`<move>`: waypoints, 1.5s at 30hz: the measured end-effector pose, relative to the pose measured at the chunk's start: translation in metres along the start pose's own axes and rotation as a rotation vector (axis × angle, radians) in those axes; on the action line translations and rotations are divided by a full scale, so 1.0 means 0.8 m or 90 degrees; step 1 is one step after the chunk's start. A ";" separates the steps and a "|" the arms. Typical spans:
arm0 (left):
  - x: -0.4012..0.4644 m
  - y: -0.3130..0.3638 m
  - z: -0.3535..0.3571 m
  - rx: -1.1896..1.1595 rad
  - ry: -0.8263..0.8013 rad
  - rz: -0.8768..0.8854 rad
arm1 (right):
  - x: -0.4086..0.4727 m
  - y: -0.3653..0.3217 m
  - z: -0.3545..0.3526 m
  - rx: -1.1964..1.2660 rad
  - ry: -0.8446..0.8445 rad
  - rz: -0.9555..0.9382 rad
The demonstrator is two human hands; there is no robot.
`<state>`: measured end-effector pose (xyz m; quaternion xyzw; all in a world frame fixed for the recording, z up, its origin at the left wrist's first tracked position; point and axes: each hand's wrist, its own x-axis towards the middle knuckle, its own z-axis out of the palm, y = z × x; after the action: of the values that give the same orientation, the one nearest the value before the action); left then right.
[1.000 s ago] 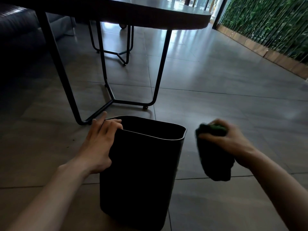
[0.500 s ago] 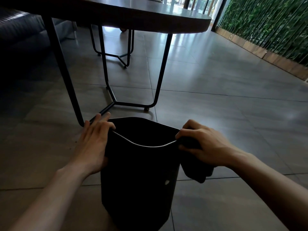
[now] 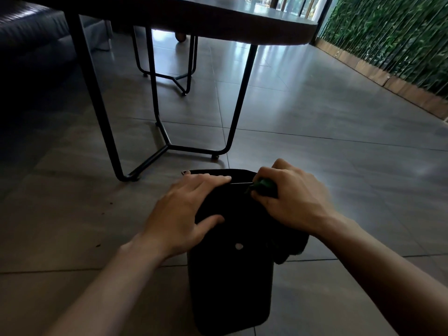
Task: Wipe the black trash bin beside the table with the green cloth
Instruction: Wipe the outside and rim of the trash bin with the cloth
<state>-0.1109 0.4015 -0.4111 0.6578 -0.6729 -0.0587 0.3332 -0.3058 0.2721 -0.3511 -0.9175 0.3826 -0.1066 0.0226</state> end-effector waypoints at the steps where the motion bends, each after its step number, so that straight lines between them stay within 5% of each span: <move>1: 0.001 -0.002 0.001 0.000 0.006 0.003 | -0.002 0.000 0.002 0.006 0.016 0.001; 10: 0.011 -0.018 0.003 -0.048 0.020 -0.006 | -0.033 -0.016 0.051 0.327 0.358 -0.111; 18: 0.022 -0.026 0.008 -0.096 0.006 -0.025 | -0.098 -0.012 0.162 -0.001 0.195 -0.361; 26: 0.026 -0.020 0.007 -0.112 -0.032 -0.052 | -0.144 0.029 0.179 -0.230 0.150 -0.665; 28: 0.026 -0.021 0.007 -0.109 -0.040 -0.057 | -0.120 0.039 0.159 -0.170 0.166 -0.646; 33: 0.029 -0.018 0.006 -0.116 -0.036 -0.059 | -0.036 0.026 0.103 0.106 0.283 -0.299; 35: 0.029 -0.018 0.006 -0.114 -0.031 -0.062 | -0.036 0.015 0.109 0.125 0.294 -0.252; 37: 0.029 -0.018 0.006 -0.106 -0.026 -0.063 | -0.070 0.011 0.138 0.058 0.296 -0.311; 41: 0.027 -0.014 0.006 -0.103 -0.039 -0.074 | -0.164 0.021 0.193 -0.209 0.164 -0.623; 45: 0.027 -0.012 0.007 -0.110 -0.043 -0.062 | -0.146 0.038 0.166 -0.142 0.150 -0.617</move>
<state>-0.1036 0.3780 -0.4121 0.6564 -0.6431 -0.1551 0.3626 -0.3783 0.3280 -0.5052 -0.9680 -0.0776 -0.1661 -0.1712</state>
